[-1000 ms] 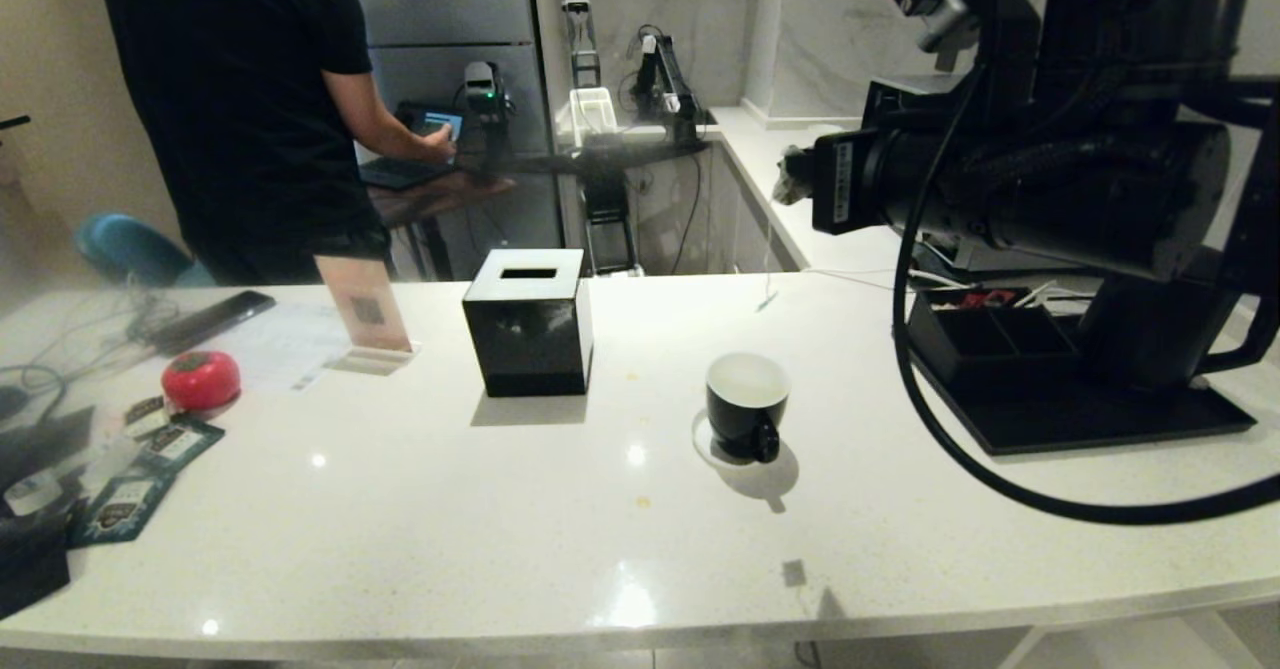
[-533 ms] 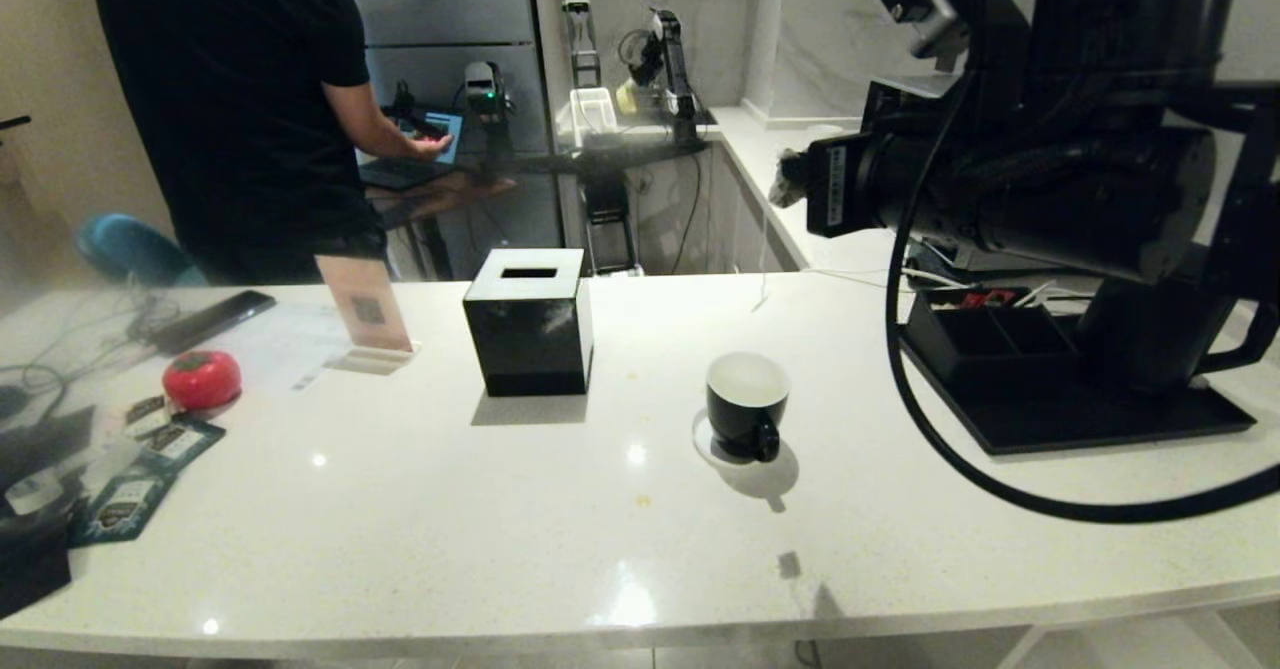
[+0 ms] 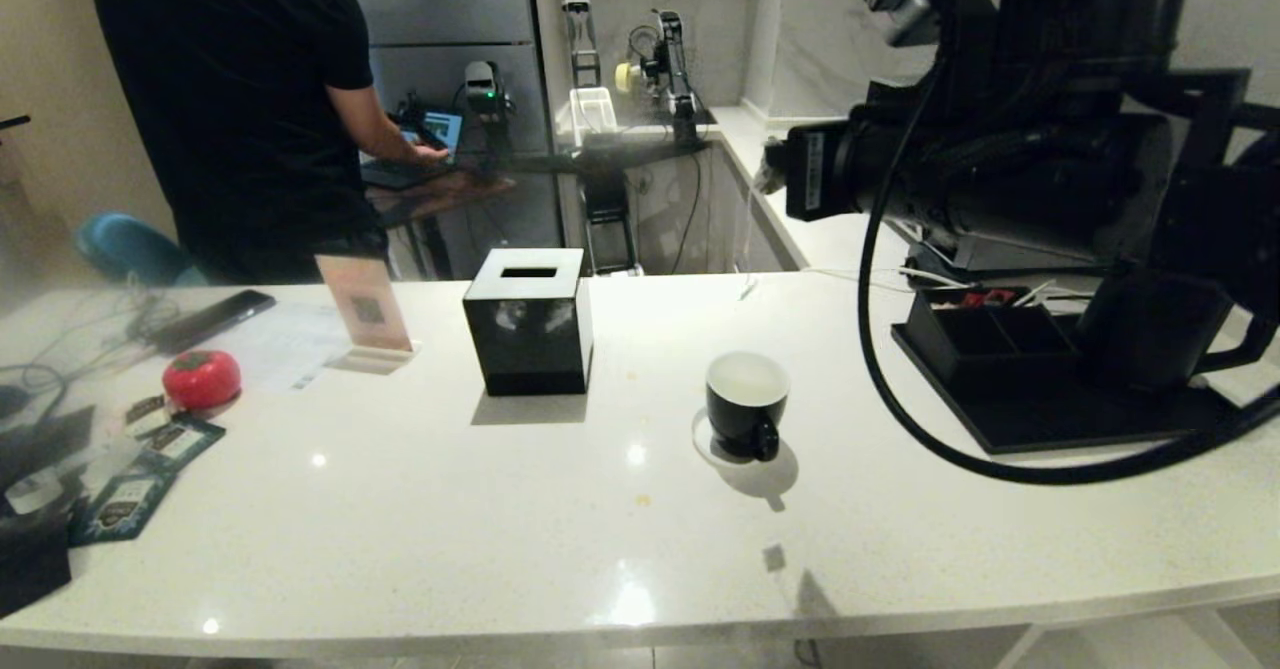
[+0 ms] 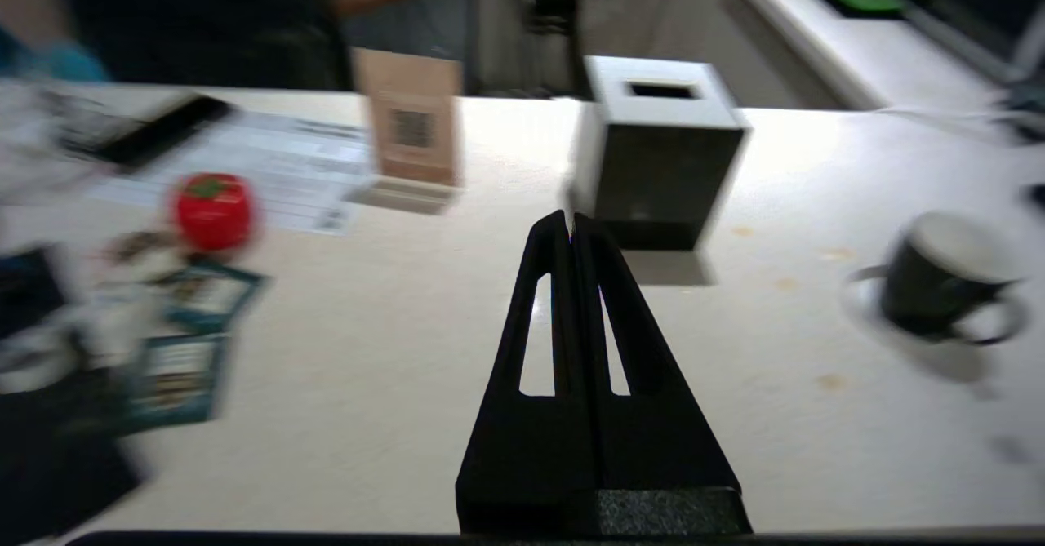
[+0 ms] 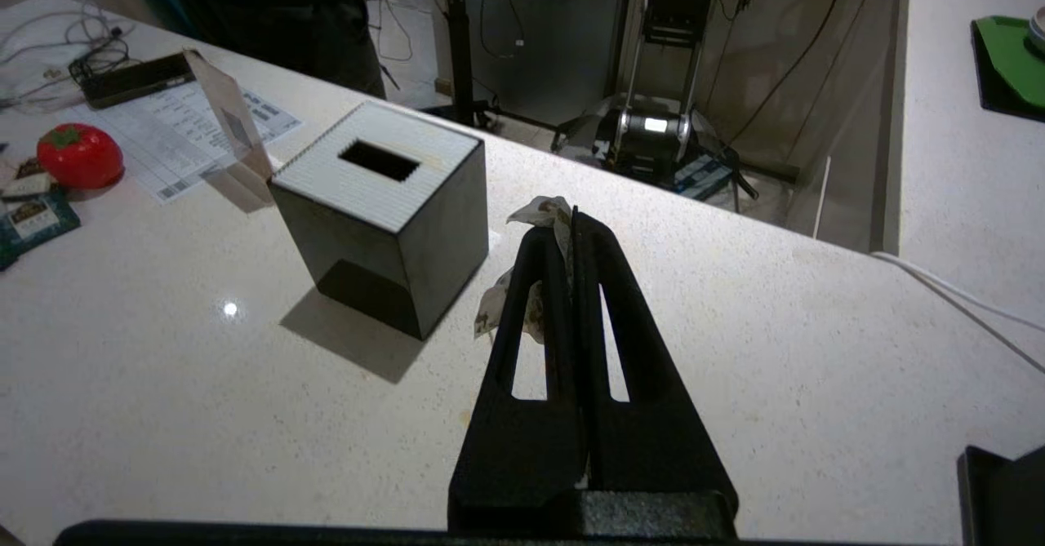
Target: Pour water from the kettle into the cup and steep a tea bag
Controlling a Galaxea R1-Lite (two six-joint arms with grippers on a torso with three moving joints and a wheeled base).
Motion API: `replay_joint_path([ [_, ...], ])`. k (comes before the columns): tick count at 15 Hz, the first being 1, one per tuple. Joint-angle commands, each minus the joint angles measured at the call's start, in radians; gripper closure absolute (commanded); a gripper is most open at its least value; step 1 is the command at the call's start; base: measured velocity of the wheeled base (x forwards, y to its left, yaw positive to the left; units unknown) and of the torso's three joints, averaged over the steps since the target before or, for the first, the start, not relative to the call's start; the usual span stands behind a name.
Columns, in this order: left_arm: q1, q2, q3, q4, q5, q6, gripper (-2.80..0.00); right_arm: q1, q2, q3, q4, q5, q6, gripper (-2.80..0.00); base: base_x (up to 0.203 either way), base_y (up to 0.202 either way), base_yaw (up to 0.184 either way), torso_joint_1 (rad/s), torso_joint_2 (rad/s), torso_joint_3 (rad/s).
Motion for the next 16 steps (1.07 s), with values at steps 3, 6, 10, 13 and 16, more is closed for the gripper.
replay_joint_path([
  [3, -0.163, 0.264, -0.132, -0.009, 0.007, -0.142, 0.00, 0.008, 0.086, -0.089, 0.002, 0.001, 0.003, 0.00, 0.000, 0.000, 0.000, 0.000, 0.00, 0.000],
  [6, -0.295, 0.392, -0.261, -0.012, 0.008, -0.249, 0.00, 0.009, 0.111, -0.134, 0.015, 0.001, 0.006, 0.00, 0.000, 0.000, 0.000, 0.000, 0.00, 0.000],
  [10, -0.418, 0.531, -0.323, -0.020, 0.004, -0.351, 0.00, -0.004, 0.167, -0.228, 0.058, -0.001, 0.018, 0.00, 0.000, 0.000, 0.000, 0.000, 0.00, 0.000],
  [13, -0.479, 0.600, -0.349, -0.043, 0.000, -0.431, 0.00, -0.003, 0.199, -0.255, 0.061, -0.004, 0.026, 0.00, 0.000, 0.000, 0.000, 0.000, 0.00, 0.000],
  [16, -0.518, 0.629, -0.349, -0.067, -0.001, -0.485, 0.00, -0.004, 0.199, -0.254, 0.062, -0.005, 0.026, 0.00, 0.000, 0.000, 0.000, 0.000, 0.00, 0.000],
])
